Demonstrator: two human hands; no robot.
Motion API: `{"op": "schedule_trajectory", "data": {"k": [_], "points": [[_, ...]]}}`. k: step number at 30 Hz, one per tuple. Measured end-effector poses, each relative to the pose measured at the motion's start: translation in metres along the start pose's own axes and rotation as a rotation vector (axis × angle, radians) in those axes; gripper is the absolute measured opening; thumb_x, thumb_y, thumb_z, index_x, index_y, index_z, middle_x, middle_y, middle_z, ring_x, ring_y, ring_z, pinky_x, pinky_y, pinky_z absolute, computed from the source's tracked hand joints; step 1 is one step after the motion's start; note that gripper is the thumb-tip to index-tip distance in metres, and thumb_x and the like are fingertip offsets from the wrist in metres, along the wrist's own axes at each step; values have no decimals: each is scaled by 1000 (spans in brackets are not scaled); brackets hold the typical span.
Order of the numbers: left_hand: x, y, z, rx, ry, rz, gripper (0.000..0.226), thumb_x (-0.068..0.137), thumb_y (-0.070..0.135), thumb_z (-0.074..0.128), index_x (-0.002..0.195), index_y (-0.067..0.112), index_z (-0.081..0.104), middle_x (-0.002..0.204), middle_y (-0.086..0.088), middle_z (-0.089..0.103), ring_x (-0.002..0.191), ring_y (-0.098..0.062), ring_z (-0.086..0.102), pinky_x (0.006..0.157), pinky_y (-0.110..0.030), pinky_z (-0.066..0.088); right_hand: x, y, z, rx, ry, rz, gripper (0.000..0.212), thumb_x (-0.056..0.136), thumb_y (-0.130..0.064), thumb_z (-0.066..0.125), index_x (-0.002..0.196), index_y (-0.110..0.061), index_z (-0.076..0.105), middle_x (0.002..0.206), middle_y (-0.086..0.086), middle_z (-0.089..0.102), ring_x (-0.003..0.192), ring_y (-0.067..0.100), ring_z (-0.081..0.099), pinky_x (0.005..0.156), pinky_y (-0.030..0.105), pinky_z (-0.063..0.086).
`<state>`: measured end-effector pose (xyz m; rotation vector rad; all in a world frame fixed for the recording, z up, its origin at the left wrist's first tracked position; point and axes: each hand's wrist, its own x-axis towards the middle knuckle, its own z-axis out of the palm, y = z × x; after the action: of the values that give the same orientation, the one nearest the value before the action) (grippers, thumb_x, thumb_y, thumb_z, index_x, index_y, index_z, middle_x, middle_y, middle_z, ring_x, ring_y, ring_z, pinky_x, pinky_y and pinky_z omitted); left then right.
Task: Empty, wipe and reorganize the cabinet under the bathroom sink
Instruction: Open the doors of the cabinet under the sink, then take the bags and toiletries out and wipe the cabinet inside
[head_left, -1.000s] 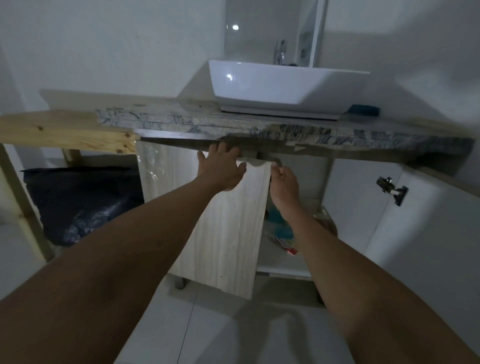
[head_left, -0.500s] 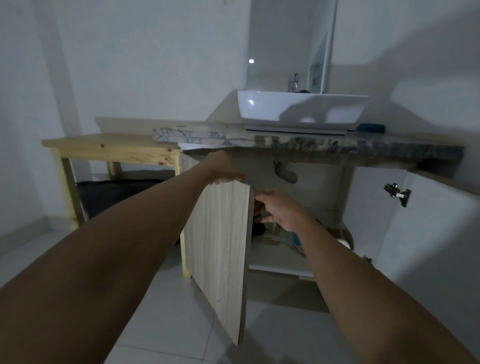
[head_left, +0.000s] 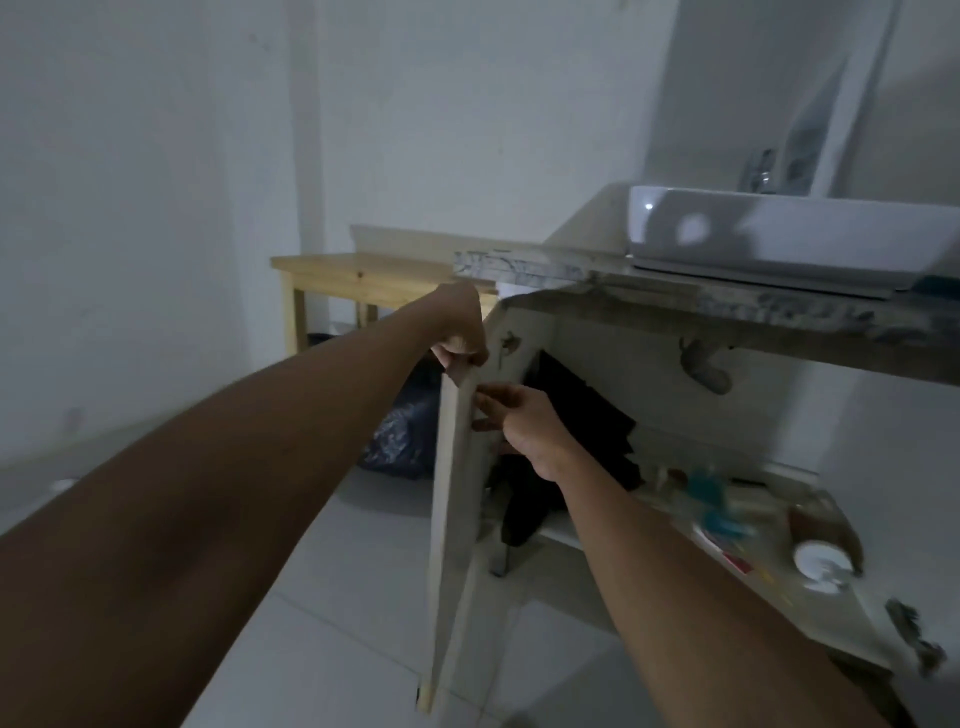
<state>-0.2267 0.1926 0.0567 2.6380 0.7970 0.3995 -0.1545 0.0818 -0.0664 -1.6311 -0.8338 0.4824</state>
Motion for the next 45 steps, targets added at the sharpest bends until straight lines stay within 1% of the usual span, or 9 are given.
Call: {"op": "schedule_trajectory", "data": {"k": [5, 8, 13, 21, 24, 28, 33, 43, 45], "points": [[12, -46, -13, 220, 88, 48, 37, 74, 17, 83, 107, 2, 75, 103, -11, 72, 89, -26, 69, 81, -41, 60, 23, 8, 47, -50, 18, -120, 35, 95, -23, 62, 129, -28, 59, 121, -16, 61, 110, 9, 59, 92, 30, 49], [17, -69, -13, 276, 125, 58, 31, 76, 6, 75, 107, 2, 72, 109, -13, 68, 92, -25, 65, 83, -44, 60, 34, 12, 66, -98, -69, -146, 50, 96, -14, 58, 144, -21, 45, 139, -9, 52, 114, 10, 57, 94, 23, 45], [19, -98, -10, 308, 205, 49, 31, 85, -1, 59, 114, 6, 66, 108, -14, 65, 85, -29, 63, 82, -46, 58, 52, 16, 93, -275, -131, -166, 60, 99, -21, 53, 152, -29, 27, 156, -6, 32, 131, 20, 47, 108, 38, 42], [22, -103, 7, 492, 317, 155, 23, 86, -2, 65, 108, 3, 67, 105, -13, 58, 86, -28, 62, 76, -42, 57, 55, 20, 91, -369, -140, -180, 61, 100, -19, 50, 154, -29, 23, 159, -5, 26, 142, 20, 34, 114, 41, 35], [15, -91, 13, 662, 364, 187, 23, 86, -3, 60, 108, 3, 65, 106, -13, 58, 93, -31, 60, 72, -41, 51, 51, 21, 71, -397, -141, -156, 60, 101, -19, 49, 153, -29, 23, 159, -6, 25, 143, 20, 33, 114, 41, 35], [9, -70, 23, 791, 375, 170, 25, 87, 5, 61, 112, 6, 63, 113, -12, 58, 106, -32, 54, 87, -48, 47, 40, 22, 26, -402, -77, -102, 59, 101, -18, 49, 154, -25, 23, 159, -2, 24, 143, 22, 31, 116, 41, 33], [11, -36, 56, 663, 297, 219, 44, 78, 24, 77, 119, 15, 65, 124, -8, 59, 112, -29, 57, 91, -48, 50, 13, 28, -51, -457, 55, -50, 54, 101, -19, 49, 151, -21, 28, 156, 2, 30, 141, 25, 33, 114, 39, 33], [-6, 72, 172, 346, 10, 373, 47, 86, 42, 68, 125, 18, 58, 130, -5, 51, 114, -29, 56, 91, -43, 49, -69, 80, -198, -514, 335, 99, 56, 95, -17, 57, 147, -17, 37, 146, 7, 45, 124, 21, 50, 108, 39, 41], [-4, 92, 196, 305, -26, 419, 50, 86, 43, 68, 128, 18, 56, 132, -5, 50, 117, -29, 55, 93, -43, 48, -81, 97, -226, -543, 383, 124, 49, 93, -15, 57, 140, -19, 44, 139, 1, 49, 124, 19, 50, 105, 32, 41]]}}
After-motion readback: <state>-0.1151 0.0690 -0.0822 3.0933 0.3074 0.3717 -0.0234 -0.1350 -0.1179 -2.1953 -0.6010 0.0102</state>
